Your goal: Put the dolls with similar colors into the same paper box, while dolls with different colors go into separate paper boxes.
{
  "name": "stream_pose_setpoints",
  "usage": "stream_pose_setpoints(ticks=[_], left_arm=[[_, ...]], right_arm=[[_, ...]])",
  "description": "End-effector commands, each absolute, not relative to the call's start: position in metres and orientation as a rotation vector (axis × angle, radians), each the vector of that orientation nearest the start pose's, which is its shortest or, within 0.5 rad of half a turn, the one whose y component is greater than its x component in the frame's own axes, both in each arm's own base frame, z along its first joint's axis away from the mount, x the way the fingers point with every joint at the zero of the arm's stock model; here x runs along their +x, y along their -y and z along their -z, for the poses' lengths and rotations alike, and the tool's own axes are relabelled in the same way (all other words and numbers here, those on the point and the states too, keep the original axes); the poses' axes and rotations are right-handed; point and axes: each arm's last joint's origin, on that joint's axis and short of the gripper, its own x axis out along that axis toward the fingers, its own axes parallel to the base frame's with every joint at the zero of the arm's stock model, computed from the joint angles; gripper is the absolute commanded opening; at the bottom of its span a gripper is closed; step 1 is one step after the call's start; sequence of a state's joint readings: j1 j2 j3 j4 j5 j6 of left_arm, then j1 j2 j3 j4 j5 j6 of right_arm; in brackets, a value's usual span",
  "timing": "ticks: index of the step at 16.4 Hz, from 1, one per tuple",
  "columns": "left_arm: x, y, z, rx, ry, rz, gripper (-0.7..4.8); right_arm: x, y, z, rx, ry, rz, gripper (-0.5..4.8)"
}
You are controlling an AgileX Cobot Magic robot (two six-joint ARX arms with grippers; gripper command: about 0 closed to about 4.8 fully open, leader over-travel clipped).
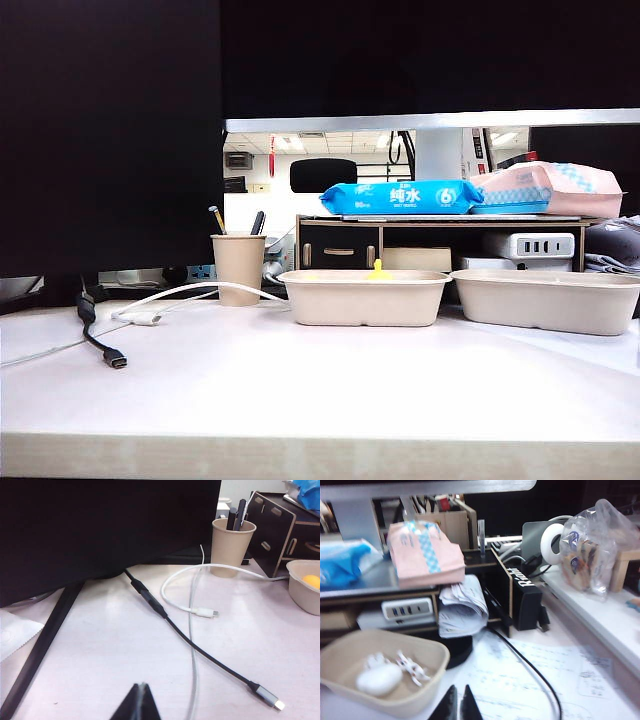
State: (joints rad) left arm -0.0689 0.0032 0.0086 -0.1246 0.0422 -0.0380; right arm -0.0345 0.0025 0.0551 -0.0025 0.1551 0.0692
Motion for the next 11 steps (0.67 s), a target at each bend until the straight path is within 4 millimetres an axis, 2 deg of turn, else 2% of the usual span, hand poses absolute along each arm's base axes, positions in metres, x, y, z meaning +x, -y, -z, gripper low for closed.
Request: stream_pose_setpoints(ticks=[1,3,11], left_arm=[[0.0964,0.0078,-0.1550,-0.033,-0.115,0.111,-0.05],[0.0964,0.0079,-0.1550,-0.033,-0.114,0.111,-0.05],[0.0964,0.0079,-0.1550,-0.033,-0.115,0.112,-0.05]], right_arm=[[0.0956,0.0063,-0.1754,0.112,0.061,0.152,0.24],[0.0972,0.0047,-0.1678,0.109,0.029,0.100,0.24],[0.0973,-0.0016,-0.1671,0.060,0.017,0.028,0.24]])
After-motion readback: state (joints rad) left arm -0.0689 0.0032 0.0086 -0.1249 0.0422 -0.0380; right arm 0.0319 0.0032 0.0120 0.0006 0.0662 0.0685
